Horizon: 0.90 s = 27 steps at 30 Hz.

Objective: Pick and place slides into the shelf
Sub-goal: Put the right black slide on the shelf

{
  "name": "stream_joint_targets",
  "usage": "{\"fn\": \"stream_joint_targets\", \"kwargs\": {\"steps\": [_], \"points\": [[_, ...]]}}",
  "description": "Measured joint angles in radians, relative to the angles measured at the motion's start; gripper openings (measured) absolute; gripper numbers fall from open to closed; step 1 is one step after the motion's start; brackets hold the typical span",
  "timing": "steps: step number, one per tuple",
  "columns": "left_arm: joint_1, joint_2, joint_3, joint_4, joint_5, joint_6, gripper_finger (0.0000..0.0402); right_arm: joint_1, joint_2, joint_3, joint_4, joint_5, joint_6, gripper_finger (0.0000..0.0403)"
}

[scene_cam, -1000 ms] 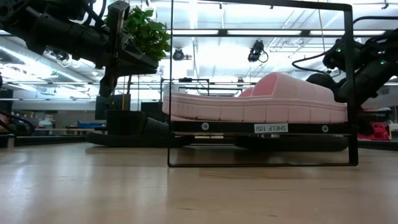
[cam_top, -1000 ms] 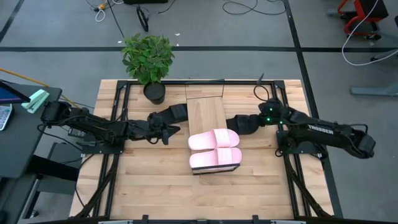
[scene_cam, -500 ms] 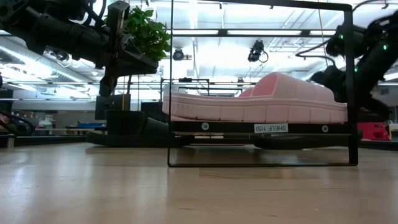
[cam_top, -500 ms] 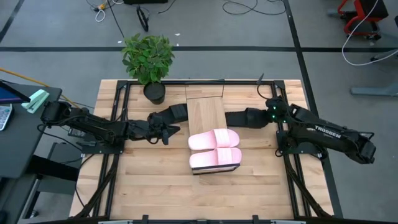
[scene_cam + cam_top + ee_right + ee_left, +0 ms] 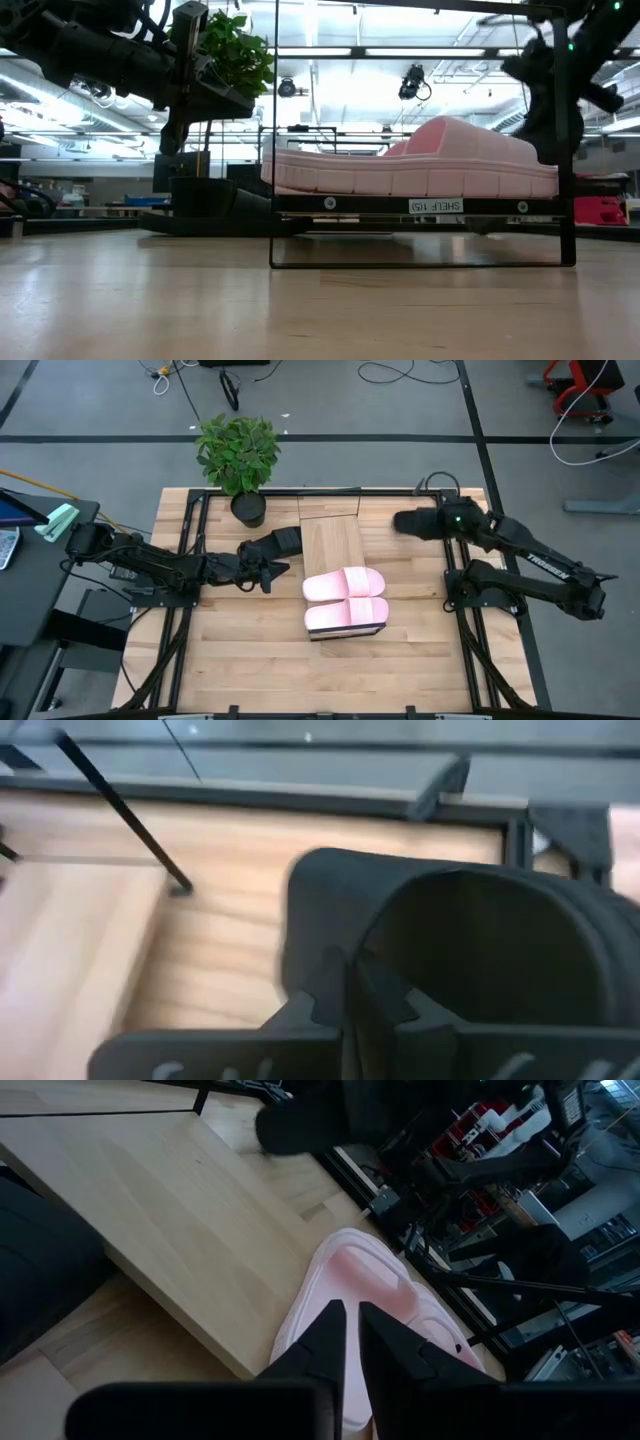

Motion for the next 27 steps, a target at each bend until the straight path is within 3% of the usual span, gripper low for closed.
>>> {"fn": "stream_joint_targets", "kwargs": {"steps": [7, 15, 27], "points": [[0.0, 0.0, 0.0, 0.0, 0.0, 0.0, 0.0036, 0.032, 0.002, 0.092, 0.071, -0.045, -0.019, 0.0009], [0.0, 0.0, 0.0, 0.0, 0.0, 0.015, 0.0029, 0.148, 0.024, 0.099, 0.219, -0.172, 0.066, 0.0009], [0.0, 0.0, 0.0, 0.0, 0.0, 0.018, 0.0032, 0.296, 0.202, 0.099, 0.5, -0.372, 0.115, 0.0009]]}}
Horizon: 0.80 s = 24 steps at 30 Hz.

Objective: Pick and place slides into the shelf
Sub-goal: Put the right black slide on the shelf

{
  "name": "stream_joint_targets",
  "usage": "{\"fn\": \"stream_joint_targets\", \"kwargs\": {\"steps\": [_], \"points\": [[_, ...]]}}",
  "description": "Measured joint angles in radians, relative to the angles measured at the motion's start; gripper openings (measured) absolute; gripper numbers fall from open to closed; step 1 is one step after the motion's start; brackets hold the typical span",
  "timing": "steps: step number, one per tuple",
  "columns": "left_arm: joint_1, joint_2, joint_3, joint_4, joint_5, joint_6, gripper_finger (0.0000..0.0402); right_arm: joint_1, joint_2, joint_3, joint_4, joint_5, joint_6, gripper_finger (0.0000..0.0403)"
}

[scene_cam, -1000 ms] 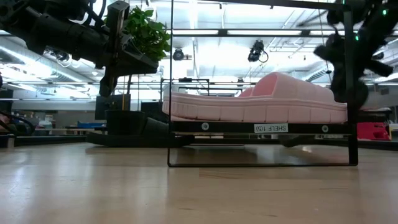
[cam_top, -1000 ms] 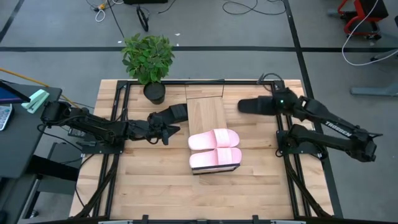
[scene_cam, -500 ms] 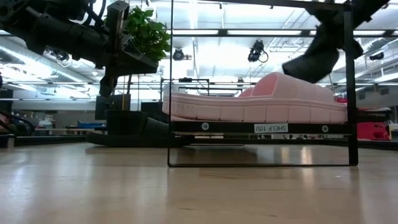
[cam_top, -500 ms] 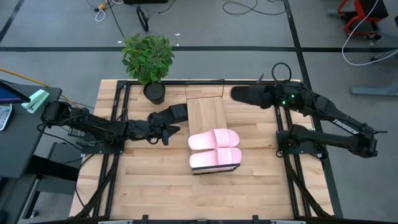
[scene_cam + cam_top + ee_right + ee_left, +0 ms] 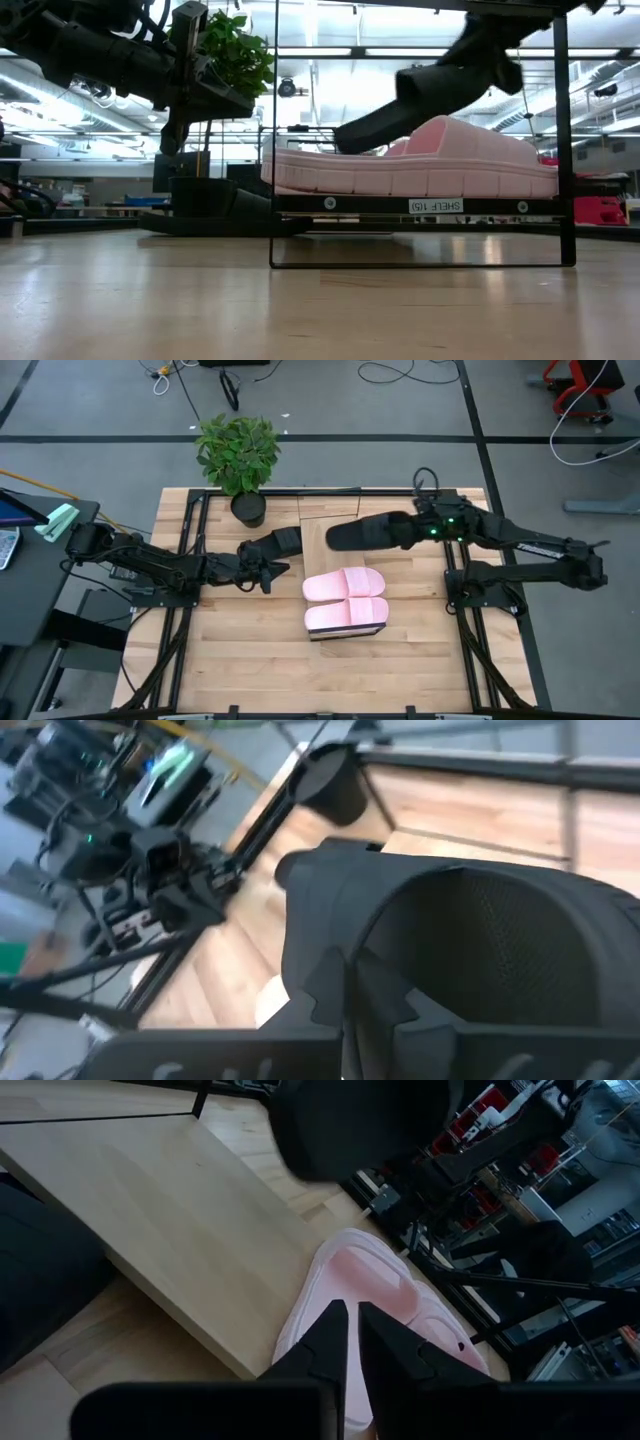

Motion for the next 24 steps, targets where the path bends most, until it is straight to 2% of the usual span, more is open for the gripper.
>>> {"fn": "stream_joint_targets", "kwargs": {"steps": [7, 17, 24], "points": [[-0.005, 0.0, 0.0, 0.0, 0.0, 0.012, 0.0023, -0.033, 0.173, 0.0, 0.107, -0.114, -0.046, 0.0009], [-0.045, 0.0, 0.0, 0.0, -0.001, 0.024, 0.0038, -0.107, 0.343, 0.0, 0.341, -0.308, -0.05, 0.0008], [-0.051, 0.0, 0.0, 0.0, -0.009, 0.027, 0.0034, -0.137, 0.435, 0.0, 0.361, -0.345, -0.069, 0.0008]]}}
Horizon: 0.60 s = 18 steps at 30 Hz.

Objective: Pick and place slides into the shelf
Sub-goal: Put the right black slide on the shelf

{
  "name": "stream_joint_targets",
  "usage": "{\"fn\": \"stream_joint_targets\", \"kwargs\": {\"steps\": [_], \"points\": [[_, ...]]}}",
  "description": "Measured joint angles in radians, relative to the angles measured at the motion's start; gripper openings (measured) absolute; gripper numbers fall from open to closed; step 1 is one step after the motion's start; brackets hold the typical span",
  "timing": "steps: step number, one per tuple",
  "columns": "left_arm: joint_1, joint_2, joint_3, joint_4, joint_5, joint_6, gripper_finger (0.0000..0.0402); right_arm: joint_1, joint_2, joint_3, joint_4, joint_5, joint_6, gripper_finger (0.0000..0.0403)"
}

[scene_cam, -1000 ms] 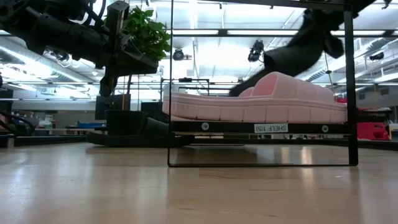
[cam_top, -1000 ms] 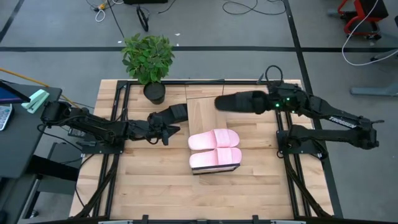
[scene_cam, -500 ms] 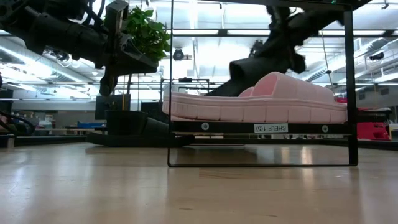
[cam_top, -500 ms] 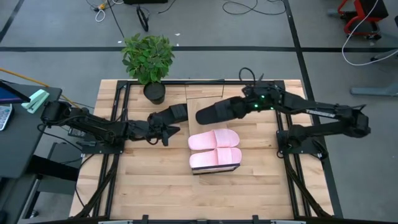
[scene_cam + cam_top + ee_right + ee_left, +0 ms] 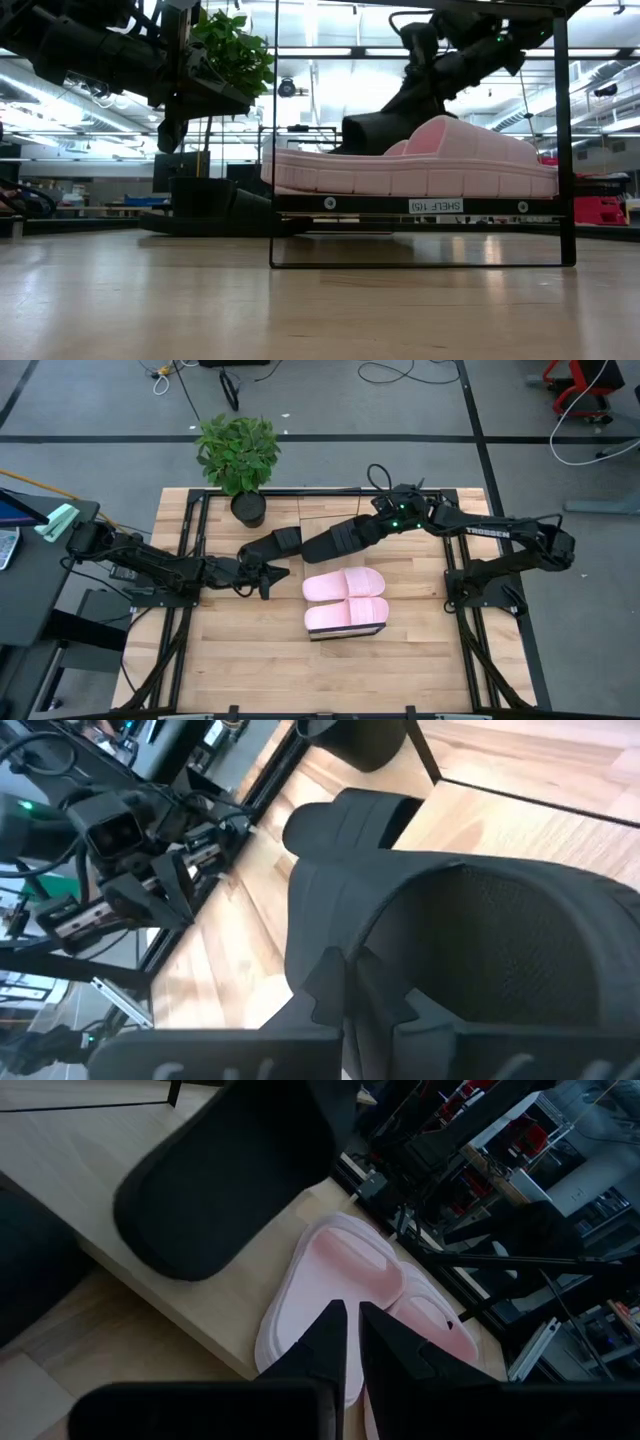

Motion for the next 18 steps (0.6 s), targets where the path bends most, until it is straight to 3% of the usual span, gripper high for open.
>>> {"fn": "stream_joint_targets", "kwargs": {"steps": [18], "points": [[0.0, 0.0, 0.0, 0.0, -0.021, 0.035, 0.0037, -0.001, 0.053, 0.0, 0.047, -0.083, 0.041, 0.0008]]}}
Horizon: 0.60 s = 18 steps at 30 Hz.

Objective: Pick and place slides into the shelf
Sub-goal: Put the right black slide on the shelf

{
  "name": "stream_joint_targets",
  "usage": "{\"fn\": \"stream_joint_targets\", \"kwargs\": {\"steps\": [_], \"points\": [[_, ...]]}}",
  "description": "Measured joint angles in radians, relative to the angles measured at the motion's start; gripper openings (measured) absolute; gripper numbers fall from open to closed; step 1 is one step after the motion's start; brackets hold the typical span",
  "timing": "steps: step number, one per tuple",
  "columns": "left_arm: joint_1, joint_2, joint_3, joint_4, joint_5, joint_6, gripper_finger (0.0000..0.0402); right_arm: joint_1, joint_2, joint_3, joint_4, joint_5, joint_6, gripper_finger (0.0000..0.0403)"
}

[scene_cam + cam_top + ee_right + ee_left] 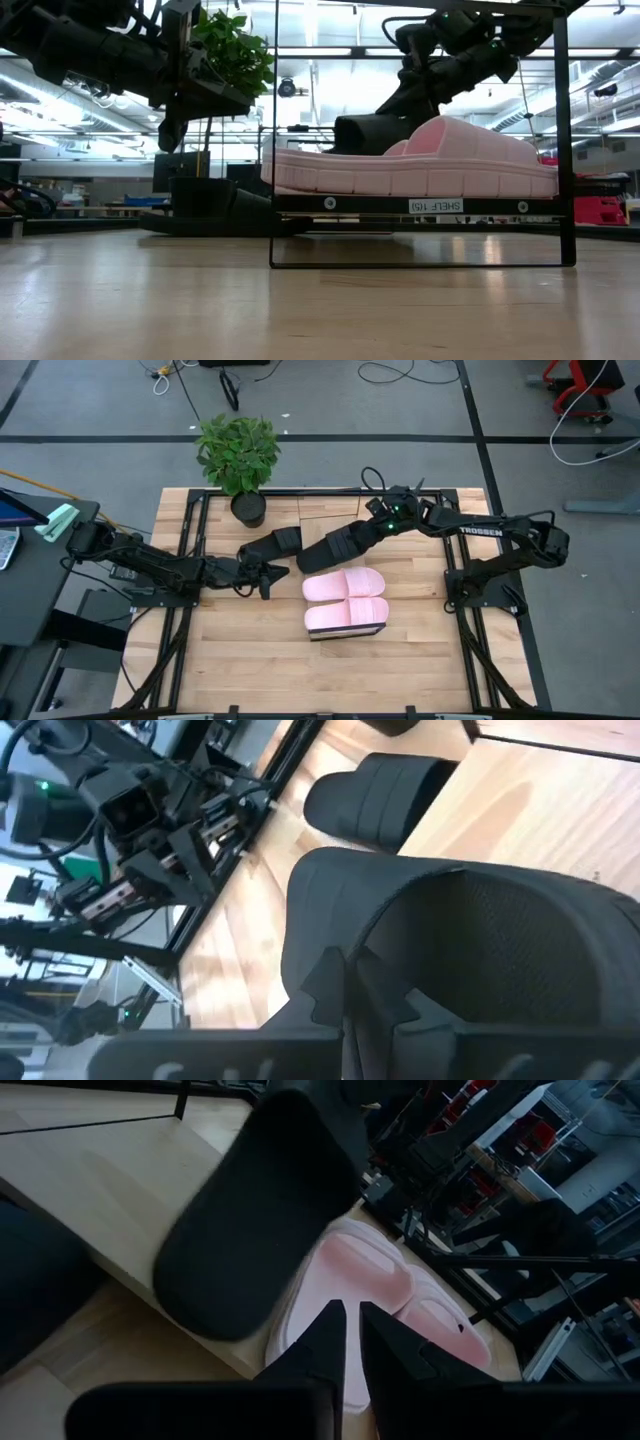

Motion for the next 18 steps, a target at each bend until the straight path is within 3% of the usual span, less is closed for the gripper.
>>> {"fn": "stream_joint_targets", "kwargs": {"steps": [18], "points": [[0.003, 0.0, 0.0, 0.0, -0.008, 0.0, 0.0036, 0.005, 0.0, -0.132, 0.012, 0.021, 0.055, 0.0008]]}}
